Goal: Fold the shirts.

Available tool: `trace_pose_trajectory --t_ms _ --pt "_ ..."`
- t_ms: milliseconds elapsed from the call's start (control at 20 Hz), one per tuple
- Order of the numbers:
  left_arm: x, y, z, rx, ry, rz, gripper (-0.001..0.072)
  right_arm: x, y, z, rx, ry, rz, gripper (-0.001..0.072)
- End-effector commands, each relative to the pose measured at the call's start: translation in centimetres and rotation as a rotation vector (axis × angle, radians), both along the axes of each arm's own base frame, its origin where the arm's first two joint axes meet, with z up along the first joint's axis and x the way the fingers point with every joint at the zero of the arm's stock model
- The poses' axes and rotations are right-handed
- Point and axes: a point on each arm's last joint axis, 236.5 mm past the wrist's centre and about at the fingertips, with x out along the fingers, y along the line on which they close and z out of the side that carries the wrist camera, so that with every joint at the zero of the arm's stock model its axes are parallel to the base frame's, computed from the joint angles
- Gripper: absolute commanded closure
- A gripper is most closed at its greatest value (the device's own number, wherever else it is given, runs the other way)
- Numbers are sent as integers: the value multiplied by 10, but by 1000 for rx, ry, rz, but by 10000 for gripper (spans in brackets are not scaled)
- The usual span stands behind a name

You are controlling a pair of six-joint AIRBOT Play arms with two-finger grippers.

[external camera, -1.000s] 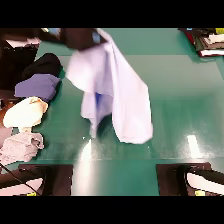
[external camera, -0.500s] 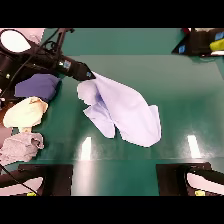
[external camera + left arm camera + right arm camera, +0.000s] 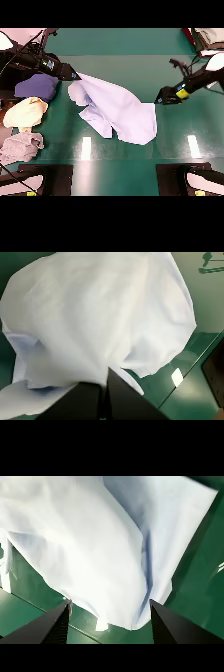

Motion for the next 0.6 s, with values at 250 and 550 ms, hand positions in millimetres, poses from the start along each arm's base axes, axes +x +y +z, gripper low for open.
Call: trace_pose_trajectory --t_ms 250,550 --pt "-21 -126 46 -248 -91 -87 686 18 38 55 171 -236 -39 161" --pt "-79 -229 -20 -216 12 -279 297 43 1 114 123 -476 -137 161"
